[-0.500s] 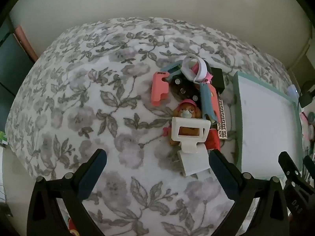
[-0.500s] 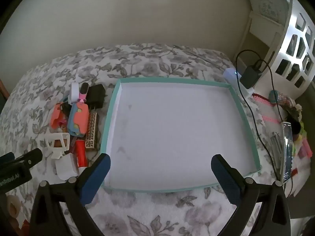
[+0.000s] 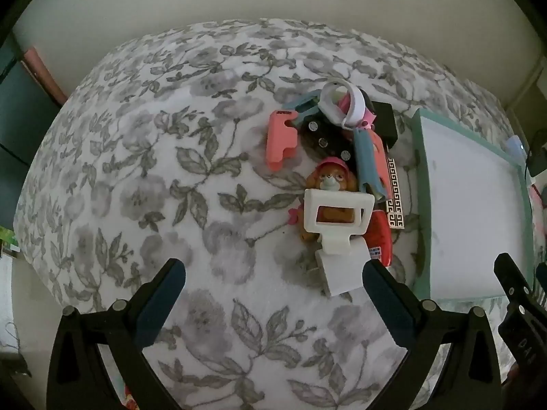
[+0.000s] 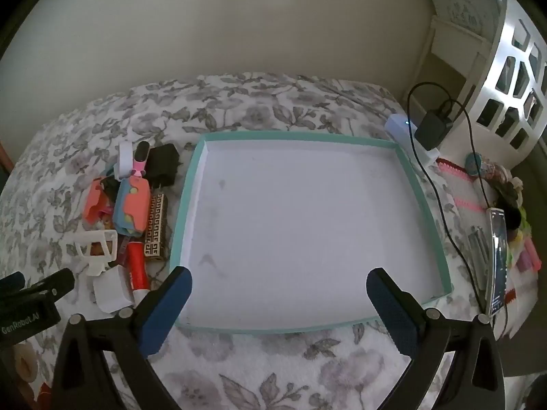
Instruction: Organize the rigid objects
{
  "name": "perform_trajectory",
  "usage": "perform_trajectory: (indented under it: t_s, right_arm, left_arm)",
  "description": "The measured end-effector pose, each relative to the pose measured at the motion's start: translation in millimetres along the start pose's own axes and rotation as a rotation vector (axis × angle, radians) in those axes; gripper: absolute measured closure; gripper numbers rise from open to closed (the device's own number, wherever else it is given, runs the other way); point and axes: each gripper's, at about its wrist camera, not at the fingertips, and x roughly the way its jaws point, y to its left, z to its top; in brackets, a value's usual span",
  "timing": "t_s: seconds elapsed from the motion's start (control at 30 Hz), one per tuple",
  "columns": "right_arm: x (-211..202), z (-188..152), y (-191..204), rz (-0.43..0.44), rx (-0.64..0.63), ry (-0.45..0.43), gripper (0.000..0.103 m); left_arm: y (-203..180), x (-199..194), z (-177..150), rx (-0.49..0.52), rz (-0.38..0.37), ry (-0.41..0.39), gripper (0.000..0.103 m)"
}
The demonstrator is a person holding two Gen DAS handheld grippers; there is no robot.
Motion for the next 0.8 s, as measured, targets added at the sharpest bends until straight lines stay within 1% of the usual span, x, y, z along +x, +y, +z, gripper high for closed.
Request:
perform_trajectory:
  t_s: [0.8]
  right_arm:
    - [4.1,1.6,1.8,-0.007,-0.002,0.021,0.000]
  left_arm:
    - [1.1,6.7,-3.2,0.014,0.017,0.021,0.000]
